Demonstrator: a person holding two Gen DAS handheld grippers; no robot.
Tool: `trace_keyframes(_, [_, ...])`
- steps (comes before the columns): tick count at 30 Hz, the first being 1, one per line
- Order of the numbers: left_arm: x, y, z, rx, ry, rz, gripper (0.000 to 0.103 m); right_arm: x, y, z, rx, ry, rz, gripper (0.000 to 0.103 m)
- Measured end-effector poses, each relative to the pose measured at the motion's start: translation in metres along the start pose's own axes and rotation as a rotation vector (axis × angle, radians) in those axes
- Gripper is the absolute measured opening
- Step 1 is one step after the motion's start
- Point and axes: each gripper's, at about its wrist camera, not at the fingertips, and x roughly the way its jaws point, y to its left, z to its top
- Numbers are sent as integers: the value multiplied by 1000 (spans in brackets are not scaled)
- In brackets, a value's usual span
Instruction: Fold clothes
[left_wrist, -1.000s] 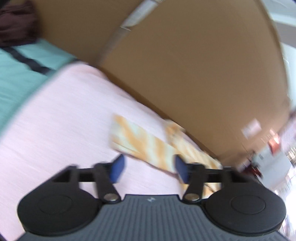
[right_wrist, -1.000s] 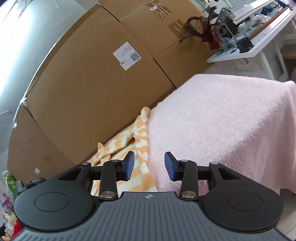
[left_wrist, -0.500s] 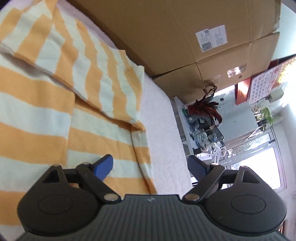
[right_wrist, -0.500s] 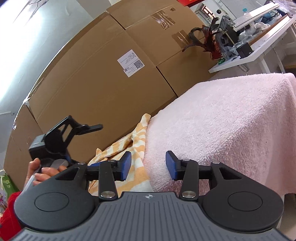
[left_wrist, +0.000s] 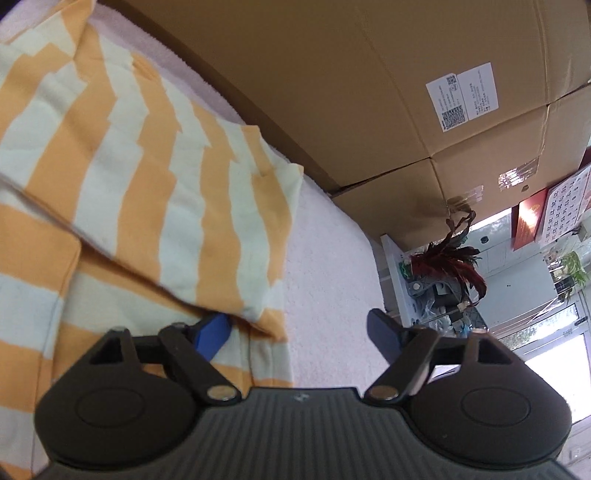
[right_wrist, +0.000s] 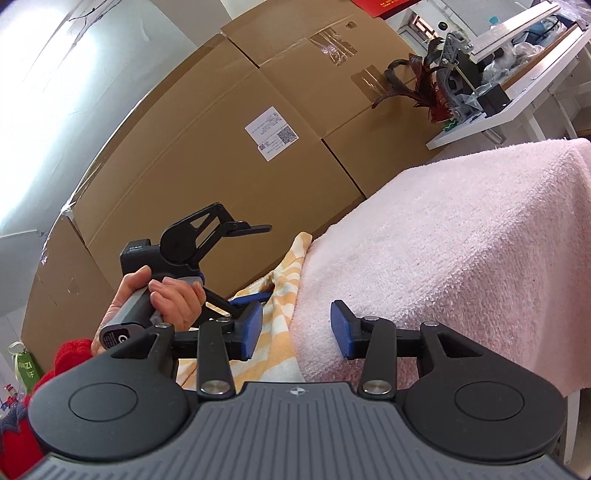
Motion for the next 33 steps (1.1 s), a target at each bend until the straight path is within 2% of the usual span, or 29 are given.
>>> trace_keyframes(1, [1,1,1,10,-5,9,55,0,0,0,-2,-1,1,43])
trace_keyframes(2, [2,3,2,13,-9,16,39,0,0,0,-5,-1,2,43])
trace_keyframes(3, [2,7,3,3,-12,17,32,0,0,-1,-8,-3,3,43])
trace_keyframes(4, [3,12,5,-11,-14,13,21,-1,0,-1,-11,-4,3,42])
trace_keyframes(6, [4,23,9,-43,-11,2,12,-1,1,-2,-20,-8,3,42])
trace_keyframes(8, [7,30,13,-55,-2,2,12,-1,1,-2,-25,-12,4,42])
trace_keyframes(14, [12,35,16,-8,11,-28,13,-1,2,-3,-26,-17,-3,42])
trace_keyframes(19, [13,33,17,99,21,-57,12,1,11,-1,-67,-3,-42,40])
trace_keyframes(20, [13,34,16,113,18,-66,11,1,12,0,-79,1,-55,37])
trace_keyframes(22, [13,35,17,127,21,-76,11,-2,14,4,-97,17,-110,13])
trace_keyframes(23, [13,35,17,128,24,-82,11,-4,14,6,-101,27,-132,10])
trace_keyframes(26, [13,40,20,105,40,-115,10,-24,9,17,-64,78,-126,10])
trace_keyframes(27, [12,43,22,89,46,-127,10,-29,10,19,-75,116,-120,13])
trace_keyframes(28, [12,45,23,73,52,-138,10,-35,12,19,-92,154,-116,23])
trace_keyframes(29, [12,46,24,64,56,-145,10,-40,16,16,-131,187,-121,26])
trace_keyframes(33, [11,47,24,56,63,-161,9,-36,22,-2,-229,280,-133,28])
